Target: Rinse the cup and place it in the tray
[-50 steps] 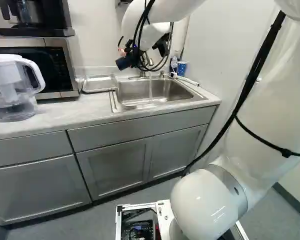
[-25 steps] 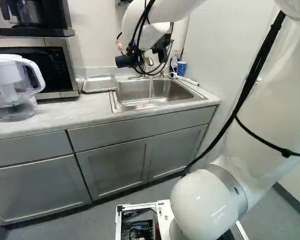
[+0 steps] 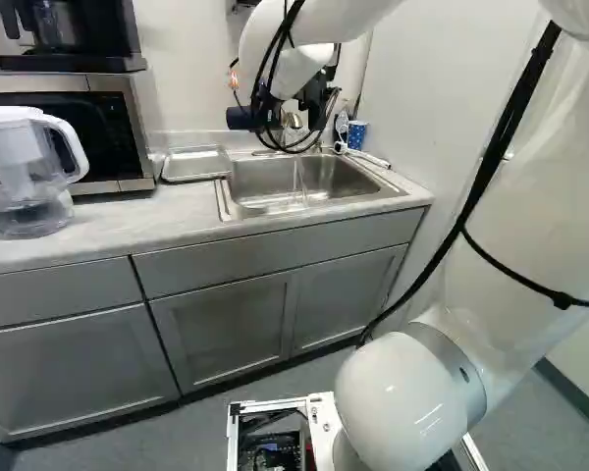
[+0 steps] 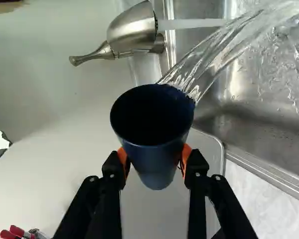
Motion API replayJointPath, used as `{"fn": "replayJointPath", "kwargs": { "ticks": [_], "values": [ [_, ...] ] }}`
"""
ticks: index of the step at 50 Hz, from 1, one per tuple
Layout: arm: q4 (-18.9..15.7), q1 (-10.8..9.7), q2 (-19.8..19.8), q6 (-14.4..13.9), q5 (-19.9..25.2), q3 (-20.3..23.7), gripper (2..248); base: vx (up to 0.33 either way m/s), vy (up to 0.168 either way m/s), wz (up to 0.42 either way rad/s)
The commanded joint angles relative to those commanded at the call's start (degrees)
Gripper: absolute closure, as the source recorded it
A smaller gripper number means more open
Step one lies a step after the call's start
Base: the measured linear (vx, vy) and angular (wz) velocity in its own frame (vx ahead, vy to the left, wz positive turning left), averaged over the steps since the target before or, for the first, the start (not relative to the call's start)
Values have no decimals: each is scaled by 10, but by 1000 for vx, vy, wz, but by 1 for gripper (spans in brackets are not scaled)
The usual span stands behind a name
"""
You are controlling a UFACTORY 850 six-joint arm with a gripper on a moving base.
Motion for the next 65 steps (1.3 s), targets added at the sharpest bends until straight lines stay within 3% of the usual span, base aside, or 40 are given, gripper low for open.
{"fn": "replayJointPath", "kwargs": {
  "ticks": [19,34,65],
  "values": [
    [0,0,0,3,0,0,130,0,0,0],
    [0,0,0,79,0,0,130,0,0,0],
    [0,0,0,79,0,0,130,0,0,0]
  ]
}}
